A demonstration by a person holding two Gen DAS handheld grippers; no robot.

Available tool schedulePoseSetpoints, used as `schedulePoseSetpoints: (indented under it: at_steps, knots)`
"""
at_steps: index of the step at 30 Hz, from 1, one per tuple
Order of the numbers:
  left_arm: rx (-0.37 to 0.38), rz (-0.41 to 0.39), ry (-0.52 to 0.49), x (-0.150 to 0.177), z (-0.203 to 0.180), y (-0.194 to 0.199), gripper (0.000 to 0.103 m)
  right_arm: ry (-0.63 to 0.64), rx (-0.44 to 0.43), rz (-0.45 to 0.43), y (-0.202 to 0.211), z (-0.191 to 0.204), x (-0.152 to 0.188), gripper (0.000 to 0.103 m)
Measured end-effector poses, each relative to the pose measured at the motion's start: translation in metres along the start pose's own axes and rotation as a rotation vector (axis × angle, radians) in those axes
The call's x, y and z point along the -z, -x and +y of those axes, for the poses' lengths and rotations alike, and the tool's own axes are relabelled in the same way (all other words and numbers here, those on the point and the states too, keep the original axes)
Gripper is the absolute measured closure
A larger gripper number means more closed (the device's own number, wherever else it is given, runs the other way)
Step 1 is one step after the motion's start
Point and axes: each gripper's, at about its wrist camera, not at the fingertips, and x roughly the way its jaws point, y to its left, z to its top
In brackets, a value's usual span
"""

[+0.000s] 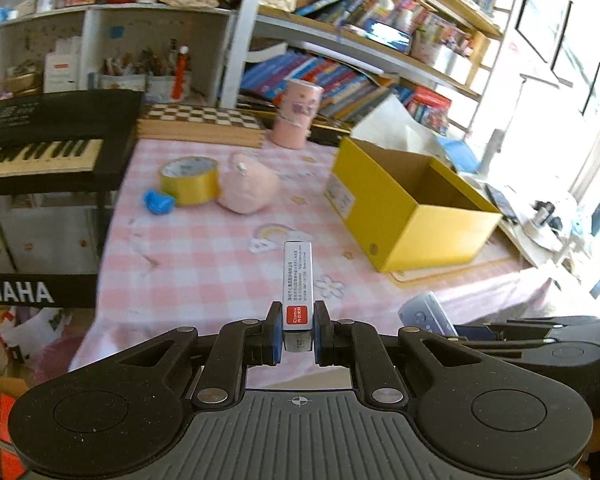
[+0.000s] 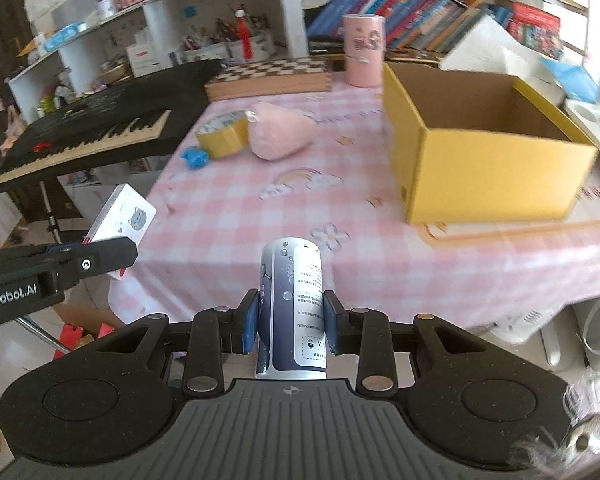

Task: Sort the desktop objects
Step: 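Carry the glue bottle and white-red box with both tools toward the yellow box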

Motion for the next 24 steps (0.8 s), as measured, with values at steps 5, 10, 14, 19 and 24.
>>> schedulePoseSetpoints:
  at_steps: [5, 10, 14, 19, 24]
  knots:
    - [0.056, 0.019, -0.041, 0.001, -0.016, -0.005, 0.090, -0.048, 0.055, -0.008, 0.016, -0.011, 0.014, 0.073]
    - [0.108, 0.038, -0.087, 0.004, -0.033, -0.011, 0.090, -0.106, 0.107, -0.016, 0.029, -0.026, 0.024, 0.073]
    - [0.130, 0.051, -0.114, 0.005, -0.043, -0.016, 0.090, -0.144, 0.129, -0.017, 0.035, -0.036, 0.031, 0.073]
    - [0.148, 0.062, -0.139, 0.005, -0.054, -0.021, 0.090, -0.179, 0.141, -0.025, 0.040, -0.046, 0.036, 0.073]
    - [0.160, 0.056, -0.165, 0.001, -0.064, -0.025, 0.090, -0.208, 0.151, -0.037, 0.044, -0.058, 0.036, 0.073]
